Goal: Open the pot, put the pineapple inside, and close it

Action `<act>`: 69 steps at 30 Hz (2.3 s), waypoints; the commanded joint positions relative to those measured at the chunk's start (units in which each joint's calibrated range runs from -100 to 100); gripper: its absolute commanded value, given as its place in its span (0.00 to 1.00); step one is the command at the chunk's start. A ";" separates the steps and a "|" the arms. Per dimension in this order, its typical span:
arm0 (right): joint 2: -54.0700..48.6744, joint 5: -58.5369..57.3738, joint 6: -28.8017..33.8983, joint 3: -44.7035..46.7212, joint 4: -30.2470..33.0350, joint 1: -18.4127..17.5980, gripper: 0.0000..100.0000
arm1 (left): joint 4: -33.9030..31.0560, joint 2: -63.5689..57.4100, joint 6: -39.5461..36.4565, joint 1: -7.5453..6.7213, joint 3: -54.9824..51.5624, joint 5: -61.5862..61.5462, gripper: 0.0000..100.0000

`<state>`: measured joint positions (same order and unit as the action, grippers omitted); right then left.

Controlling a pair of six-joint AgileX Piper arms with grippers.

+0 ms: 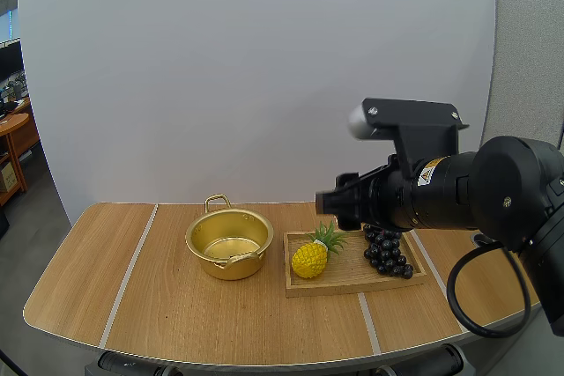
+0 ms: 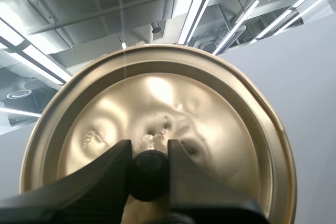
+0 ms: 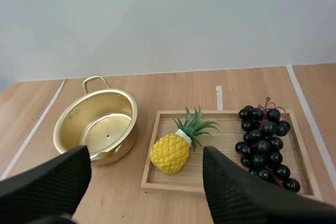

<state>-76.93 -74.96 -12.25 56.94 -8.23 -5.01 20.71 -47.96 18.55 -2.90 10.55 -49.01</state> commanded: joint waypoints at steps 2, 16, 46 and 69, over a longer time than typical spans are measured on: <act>7.90 8.09 9.35 -0.41 -0.86 0.18 1.00 | -0.22 -0.16 -0.54 0.01 0.40 1.97 0.00; 38.05 14.12 19.87 -0.41 -0.12 0.18 1.00 | -0.22 -0.16 -0.54 0.01 0.40 1.97 0.00; 49.92 20.90 43.83 -8.27 14.56 -5.79 1.00 | -0.22 -0.16 -0.54 0.01 0.40 1.97 0.00; 62.63 27.88 46.38 -8.27 14.56 -5.88 1.00 | -0.22 -0.16 -0.54 0.01 0.40 1.97 0.00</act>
<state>-14.94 -48.08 33.76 48.98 5.58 -10.69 20.71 -47.96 18.42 -2.90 10.55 -49.01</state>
